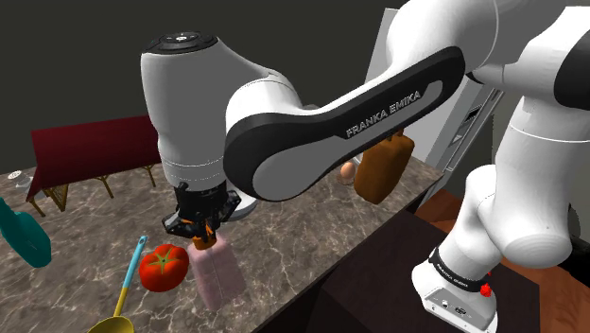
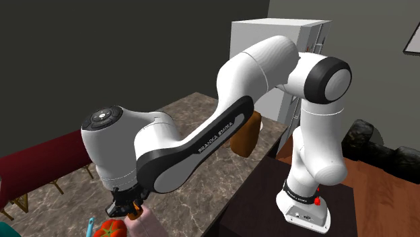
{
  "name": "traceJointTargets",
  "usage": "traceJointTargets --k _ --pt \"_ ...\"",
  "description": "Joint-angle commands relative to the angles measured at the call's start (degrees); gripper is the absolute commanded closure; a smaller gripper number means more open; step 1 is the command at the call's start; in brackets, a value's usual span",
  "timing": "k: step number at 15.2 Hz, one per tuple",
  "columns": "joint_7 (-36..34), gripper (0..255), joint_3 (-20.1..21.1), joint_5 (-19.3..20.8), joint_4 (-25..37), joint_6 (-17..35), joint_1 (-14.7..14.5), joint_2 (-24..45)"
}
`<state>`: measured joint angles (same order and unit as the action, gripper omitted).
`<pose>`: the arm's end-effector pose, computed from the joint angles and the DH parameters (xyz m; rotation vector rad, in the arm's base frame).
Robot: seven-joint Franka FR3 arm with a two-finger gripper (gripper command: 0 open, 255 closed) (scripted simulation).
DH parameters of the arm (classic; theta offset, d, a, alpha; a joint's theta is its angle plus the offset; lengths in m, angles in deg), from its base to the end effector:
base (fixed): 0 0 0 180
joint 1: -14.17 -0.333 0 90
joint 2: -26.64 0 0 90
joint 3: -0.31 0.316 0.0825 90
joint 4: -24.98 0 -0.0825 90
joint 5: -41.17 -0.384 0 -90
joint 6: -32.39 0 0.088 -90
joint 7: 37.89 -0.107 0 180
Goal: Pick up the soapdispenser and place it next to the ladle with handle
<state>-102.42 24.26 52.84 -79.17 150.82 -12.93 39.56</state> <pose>0.4090 0.4661 0.4277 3.1191 -0.2400 0.1584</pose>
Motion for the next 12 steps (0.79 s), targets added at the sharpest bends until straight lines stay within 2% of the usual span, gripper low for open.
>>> traceJointTargets --k 1,2,7,11,12 --pt "0.0 255 0.0 0.0 -0.2 -0.1 0.0 0.2" --pt "-0.1 0 0.0 0.0 -0.1 -0.1 -0.1 0.3" --pt "0.0 0 0.0 0.0 -0.2 -0.1 0.0 0.2" --pt "1.0 0 0.5 -1.5 4.2 -6.5 -0.1 -2.1" --pt "1.0 0 0.5 -1.5 4.2 -6.5 -0.1 -2.1"
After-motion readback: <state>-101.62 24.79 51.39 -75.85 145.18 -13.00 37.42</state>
